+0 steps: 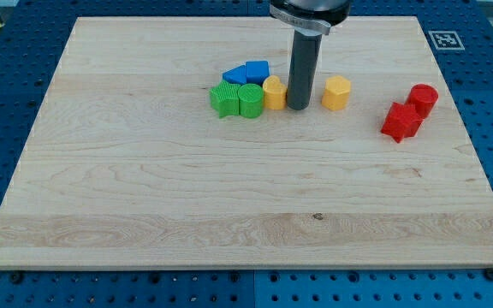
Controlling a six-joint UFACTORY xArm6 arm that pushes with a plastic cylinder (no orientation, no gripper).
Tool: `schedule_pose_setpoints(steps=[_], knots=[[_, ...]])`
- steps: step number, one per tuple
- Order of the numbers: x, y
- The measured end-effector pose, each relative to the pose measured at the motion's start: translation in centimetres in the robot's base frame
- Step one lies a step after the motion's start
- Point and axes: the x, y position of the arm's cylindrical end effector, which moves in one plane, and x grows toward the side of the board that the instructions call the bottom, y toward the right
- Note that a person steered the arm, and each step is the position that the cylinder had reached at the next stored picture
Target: Push the group of blocks a bit left
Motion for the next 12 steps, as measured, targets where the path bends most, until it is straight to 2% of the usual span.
schedule_pose_setpoints(steps=[4, 6, 9, 12], knots=[[0.0, 1.1], [-1.5, 1.5], [-0.9, -3.0], [-0.9, -4.8]])
